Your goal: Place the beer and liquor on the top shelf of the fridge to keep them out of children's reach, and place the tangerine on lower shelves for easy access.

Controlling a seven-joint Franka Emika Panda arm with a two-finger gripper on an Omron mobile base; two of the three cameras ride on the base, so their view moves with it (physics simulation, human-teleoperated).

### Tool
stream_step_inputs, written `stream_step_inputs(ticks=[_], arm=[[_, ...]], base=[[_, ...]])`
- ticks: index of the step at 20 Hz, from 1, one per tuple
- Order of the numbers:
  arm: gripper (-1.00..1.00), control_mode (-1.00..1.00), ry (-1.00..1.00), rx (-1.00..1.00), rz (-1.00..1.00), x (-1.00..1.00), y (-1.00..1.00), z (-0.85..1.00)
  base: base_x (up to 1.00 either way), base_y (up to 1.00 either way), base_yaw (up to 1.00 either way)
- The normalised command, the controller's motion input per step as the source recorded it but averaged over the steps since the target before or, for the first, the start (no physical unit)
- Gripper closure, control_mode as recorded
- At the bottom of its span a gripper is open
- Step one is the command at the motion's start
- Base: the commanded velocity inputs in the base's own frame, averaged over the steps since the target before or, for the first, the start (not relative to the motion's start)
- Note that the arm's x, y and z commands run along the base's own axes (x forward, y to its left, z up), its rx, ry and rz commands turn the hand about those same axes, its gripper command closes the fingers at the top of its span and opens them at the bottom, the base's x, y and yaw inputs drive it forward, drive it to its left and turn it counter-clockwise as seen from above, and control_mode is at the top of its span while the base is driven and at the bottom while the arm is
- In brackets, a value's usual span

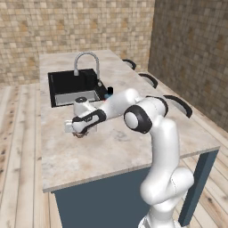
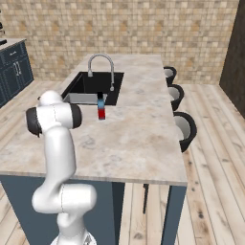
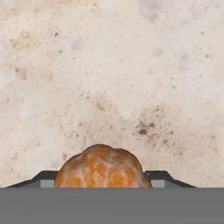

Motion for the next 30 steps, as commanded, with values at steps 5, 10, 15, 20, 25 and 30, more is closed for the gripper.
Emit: stream_step_inputs(ticks=[5, 10, 15, 20, 25, 30], arm=[[1.00, -1.00, -0.20, 0.00, -0.12, -0.59, -0.78, 0.33], [1.00, -1.00, -0.15, 0.01, -0.12, -0.60, -0.88, 0.74], [1.00, -1.00, -0.24, 0.02, -0.08, -0.77, -0.85, 0.88], [1.00, -1.00, -0.25, 0.02, -0.07, -0.78, -0.78, 1.00], [1.00, -1.00, -0.24, 0.01, -0.07, -0.69, -0.74, 1.00], [1.00, -1.00, -0.15, 0.00, -0.08, -0.62, -0.71, 1.00]], base=[[0.00, 0.00, 0.00], [0.00, 0.00, 0.00], [0.00, 0.00, 0.00], [0.00, 0.00, 0.00], [0.00, 0.00, 0.00], [0.00, 0.00, 0.00]])
